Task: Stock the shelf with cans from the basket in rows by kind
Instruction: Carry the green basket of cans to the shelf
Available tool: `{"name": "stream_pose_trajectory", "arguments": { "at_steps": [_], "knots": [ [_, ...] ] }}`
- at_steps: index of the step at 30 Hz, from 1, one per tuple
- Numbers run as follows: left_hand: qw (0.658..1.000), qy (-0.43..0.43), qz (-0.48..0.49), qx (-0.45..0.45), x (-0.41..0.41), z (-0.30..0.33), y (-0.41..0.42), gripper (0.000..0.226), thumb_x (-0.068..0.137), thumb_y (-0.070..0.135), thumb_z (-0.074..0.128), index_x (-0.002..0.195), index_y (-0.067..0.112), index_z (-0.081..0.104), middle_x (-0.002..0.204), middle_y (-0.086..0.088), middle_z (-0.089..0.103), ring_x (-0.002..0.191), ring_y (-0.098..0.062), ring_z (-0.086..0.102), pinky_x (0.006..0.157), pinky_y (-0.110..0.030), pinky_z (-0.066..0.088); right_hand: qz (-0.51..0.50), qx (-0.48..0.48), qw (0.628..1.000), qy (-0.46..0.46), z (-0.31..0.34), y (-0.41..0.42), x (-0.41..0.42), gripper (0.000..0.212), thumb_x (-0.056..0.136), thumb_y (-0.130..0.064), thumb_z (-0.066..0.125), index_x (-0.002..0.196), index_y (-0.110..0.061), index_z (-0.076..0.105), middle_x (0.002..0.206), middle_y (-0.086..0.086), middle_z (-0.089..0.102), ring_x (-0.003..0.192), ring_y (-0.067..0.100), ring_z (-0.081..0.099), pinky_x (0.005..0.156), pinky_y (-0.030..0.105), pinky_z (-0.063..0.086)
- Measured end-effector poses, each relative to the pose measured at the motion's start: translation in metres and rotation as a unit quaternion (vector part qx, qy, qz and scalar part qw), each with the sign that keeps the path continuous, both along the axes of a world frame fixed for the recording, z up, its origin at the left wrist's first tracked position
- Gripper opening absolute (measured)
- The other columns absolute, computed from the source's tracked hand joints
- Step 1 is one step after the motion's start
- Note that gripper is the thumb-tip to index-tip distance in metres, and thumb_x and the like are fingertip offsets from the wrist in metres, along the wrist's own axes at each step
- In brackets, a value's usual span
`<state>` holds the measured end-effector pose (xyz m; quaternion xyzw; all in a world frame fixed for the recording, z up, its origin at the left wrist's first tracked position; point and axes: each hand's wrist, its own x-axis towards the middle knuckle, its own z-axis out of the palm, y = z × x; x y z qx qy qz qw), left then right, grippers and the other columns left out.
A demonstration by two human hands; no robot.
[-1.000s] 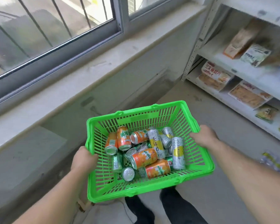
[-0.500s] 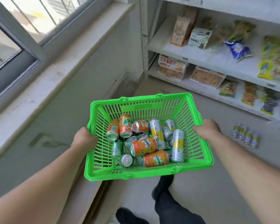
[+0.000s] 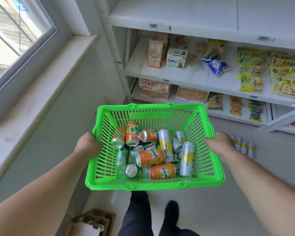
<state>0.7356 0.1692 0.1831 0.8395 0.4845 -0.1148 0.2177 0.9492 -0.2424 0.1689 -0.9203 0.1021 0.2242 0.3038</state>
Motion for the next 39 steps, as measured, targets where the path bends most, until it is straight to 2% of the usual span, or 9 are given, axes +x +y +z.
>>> {"name": "stream_pose_trajectory", "arguments": {
  "at_steps": [2,13,20,23,25,28,31,35,39],
  "knots": [
    [1.0,-0.001,-0.01,-0.008,0.025,-0.006,0.021,0.019,0.082,0.019,0.068,0.092,0.009,0.055,0.081,-0.008,0.06,0.067,-0.022,0.056,0.06,-0.032,0.043,-0.018,-0.002,1.0,0.001,-0.004,0.016,0.012,0.022,0.079,-0.028,0.075,0.074,-0.007,0.069,0.074,0.014,0.072,0.07,0.031,0.07,0.064,0.038,0.054],
    [0.996,0.036,-0.073,-0.032,0.164,-0.066,0.147,0.026,0.082,0.022,0.065,0.1,0.008,0.055,0.089,-0.01,0.062,0.079,-0.032,0.061,0.066,-0.034,0.049,-0.1,-0.025,0.993,0.05,-0.078,0.114,0.072,0.027,0.078,-0.031,0.078,0.079,-0.006,0.07,0.076,0.013,0.073,0.072,0.03,0.07,0.066,0.038,0.055],
    [0.995,0.056,-0.079,-0.032,0.249,-0.102,0.183,0.03,0.086,0.023,0.073,0.1,0.01,0.049,0.091,-0.01,0.057,0.079,-0.029,0.053,0.068,-0.031,0.042,-0.122,-0.007,0.989,0.084,-0.128,0.149,0.136,0.028,0.074,-0.034,0.077,0.077,-0.007,0.073,0.072,0.009,0.073,0.071,0.029,0.071,0.067,0.039,0.057],
    [0.995,0.063,-0.065,-0.05,0.276,-0.128,0.191,0.031,0.087,0.023,0.074,0.104,0.01,0.051,0.093,-0.011,0.06,0.079,-0.03,0.057,0.068,-0.03,0.043,-0.12,-0.012,0.988,0.095,-0.152,0.161,0.169,0.026,0.076,-0.032,0.078,0.077,-0.006,0.073,0.069,0.009,0.073,0.068,0.028,0.071,0.062,0.036,0.054],
    [0.995,0.061,-0.051,-0.059,0.292,-0.152,0.197,0.032,0.086,0.024,0.075,0.105,0.008,0.055,0.093,-0.013,0.064,0.078,-0.03,0.061,0.066,-0.03,0.046,-0.112,-0.018,0.989,0.099,-0.171,0.17,0.189,0.024,0.079,-0.03,0.078,0.076,-0.007,0.073,0.068,0.008,0.072,0.066,0.027,0.069,0.06,0.033,0.051],
    [0.996,0.064,-0.045,-0.048,0.314,-0.19,0.205,0.03,0.082,0.021,0.074,0.106,0.009,0.06,0.081,-0.01,0.065,0.071,-0.028,0.063,0.06,-0.03,0.049,-0.091,-0.019,0.99,0.104,-0.208,0.182,0.217,0.021,0.083,-0.028,0.077,0.074,-0.01,0.072,0.067,0.006,0.071,0.066,0.026,0.067,0.058,0.031,0.047],
    [0.996,0.063,-0.042,-0.043,0.332,-0.228,0.21,0.043,0.085,0.017,0.072,0.124,0.007,0.056,0.072,-0.004,0.059,0.061,-0.019,0.056,0.049,-0.025,0.038,-0.073,-0.031,0.99,0.113,-0.247,0.193,0.244,0.023,0.086,-0.03,0.076,0.074,-0.012,0.069,0.067,0.004,0.068,0.065,0.027,0.064,0.06,0.032,0.043],
    [0.996,0.071,-0.04,-0.044,0.355,-0.282,0.227,0.025,0.086,0.019,0.072,0.104,0.007,0.06,0.087,-0.011,0.065,0.07,-0.025,0.056,0.063,-0.028,0.043,-0.06,-0.044,0.991,0.116,-0.302,0.211,0.275,0.025,0.087,-0.031,0.076,0.074,-0.01,0.07,0.066,0.008,0.068,0.065,0.028,0.065,0.059,0.032,0.044],
    [0.996,0.069,-0.045,-0.031,0.375,-0.335,0.244,0.018,0.086,0.018,0.073,0.092,0.011,0.058,0.082,-0.009,0.061,0.071,-0.025,0.052,0.064,-0.028,0.039,-0.05,-0.055,0.99,0.116,-0.355,0.231,0.298,0.028,0.087,-0.027,0.076,0.068,-0.009,0.067,0.062,0.008,0.064,0.061,0.027,0.062,0.055,0.031,0.04]
  ]
}}
